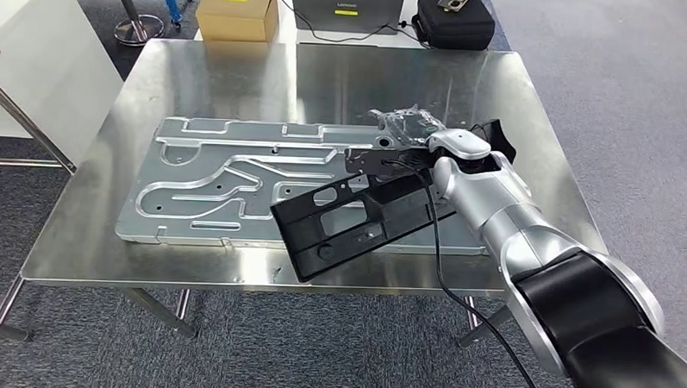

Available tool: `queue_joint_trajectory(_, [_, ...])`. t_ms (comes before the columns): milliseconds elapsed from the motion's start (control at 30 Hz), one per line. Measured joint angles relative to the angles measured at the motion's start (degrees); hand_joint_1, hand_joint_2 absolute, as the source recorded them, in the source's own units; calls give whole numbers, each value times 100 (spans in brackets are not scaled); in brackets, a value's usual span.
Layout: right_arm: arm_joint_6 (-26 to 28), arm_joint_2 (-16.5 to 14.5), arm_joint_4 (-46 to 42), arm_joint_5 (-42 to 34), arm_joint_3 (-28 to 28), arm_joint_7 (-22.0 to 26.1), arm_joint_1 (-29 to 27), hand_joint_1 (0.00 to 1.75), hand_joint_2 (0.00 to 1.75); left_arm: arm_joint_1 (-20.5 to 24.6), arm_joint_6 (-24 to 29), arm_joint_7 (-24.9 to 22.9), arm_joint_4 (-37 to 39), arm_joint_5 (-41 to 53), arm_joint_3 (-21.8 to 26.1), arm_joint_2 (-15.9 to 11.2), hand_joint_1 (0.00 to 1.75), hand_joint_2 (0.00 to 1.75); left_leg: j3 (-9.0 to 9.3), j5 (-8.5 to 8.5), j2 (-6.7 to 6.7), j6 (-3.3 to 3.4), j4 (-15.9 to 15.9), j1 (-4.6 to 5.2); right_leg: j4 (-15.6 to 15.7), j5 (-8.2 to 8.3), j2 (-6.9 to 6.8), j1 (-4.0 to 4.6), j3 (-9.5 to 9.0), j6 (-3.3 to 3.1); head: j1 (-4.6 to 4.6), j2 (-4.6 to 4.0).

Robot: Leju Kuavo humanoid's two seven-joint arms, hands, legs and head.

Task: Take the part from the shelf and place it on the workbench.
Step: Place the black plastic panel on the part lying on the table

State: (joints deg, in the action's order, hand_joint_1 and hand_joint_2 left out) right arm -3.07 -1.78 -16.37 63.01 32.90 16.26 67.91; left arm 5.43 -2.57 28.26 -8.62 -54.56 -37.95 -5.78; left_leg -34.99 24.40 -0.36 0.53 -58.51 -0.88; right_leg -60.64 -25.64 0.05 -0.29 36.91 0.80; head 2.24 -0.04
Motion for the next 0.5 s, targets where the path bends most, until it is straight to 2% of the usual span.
queue_joint_trajectory(33, [10, 26, 0, -13, -35, 24, -15, 0, 0, 12, 3, -7, -2, 12, -18, 14, 0, 0, 7, -12, 3, 32, 20, -7, -240, -148, 0, -7, 104, 28, 0, 0])
queue_joint_trajectory(100, [27, 89, 1, -29, -97, 65, -63, 0, 0, 37, 21, -36, -4, 24, -54, 38, 0, 0, 7, -15, 2, 68, 24, -4, -974, -497, 0, -13, 435, 68, 0, 0])
queue_joint_trajectory(133, [30, 125, 2, -37, -122, 75, -99, 0, 0, 45, 33, -61, -4, 27, -69, 48, 0, 0, 7, -15, -1, 72, 22, -3, -1283, -598, -1, -16, 582, 80, 0, 0])
queue_joint_trajectory(167, [31, 156, 2, -46, -146, 80, -129, 0, 0, 48, 46, -84, -4, 29, -81, 55, 0, 0, 8, -14, -4, 73, 18, -3, -1415, -595, -1, -20, 652, 86, -1, 0])
queue_joint_trajectory(200, [29, 185, 2, -56, -171, 88, -147, 0, 0, 51, 59, -104, -5, 34, -92, 63, 0, 0, 11, -11, -7, 69, 12, -3, -1316, -482, -1, -25, 611, 83, -1, 0])
queue_joint_trajectory(267, [26, 230, -5, -75, -215, 119, -141, 0, 0, 67, 86, -149, -11, 46, -112, 75, 0, 0, 19, 3, -9, 48, -2, -3, -612, -100, -1, -30, 278, 50, -1, -1])
queue_joint_trajectory(300, [27, 246, -10, -84, -234, 139, -126, 0, 0, 84, 97, -171, -15, 51, -120, 79, 0, 0, 15, 13, -9, 30, -16, 8, -238, 39, 0, -17, 97, 26, -1, -1])
queue_joint_trajectory(333, [36, 257, -14, -105, -254, 156, -113, 0, 0, 99, 103, -195, -18, 52, -125, 81, 0, 0, 11, 19, -8, 8, -21, 16, 14, 112, 1, -6, -23, 3, 0, -1])
queue_joint_trajectory(367, [63, 266, -16, -153, -283, 168, -107, 0, 0, 109, 105, -214, -19, 52, -127, 82, 0, 0, 5, 21, -7, -15, -23, 23, 139, 125, 3, 10, -78, -21, 2, -1])
queue_joint_trajectory(433, [148, 276, -35, -323, -376, 194, -109, 0, 0, 111, 105, -236, -19, 48, -128, 82, 0, 0, 6, 15, -8, -70, -6, 32, 174, 131, 3, 16, -88, -72, 3, 0])
queue_joint_trajectory(500, [217, 294, -72, -486, -503, 233, -97, 0, 0, 102, 108, -239, -19, 42, -128, 84, 0, 0, -44, 115, -3, -125, -127, 29, 219, 159, -2, -12, -106, -138, 5, 0])
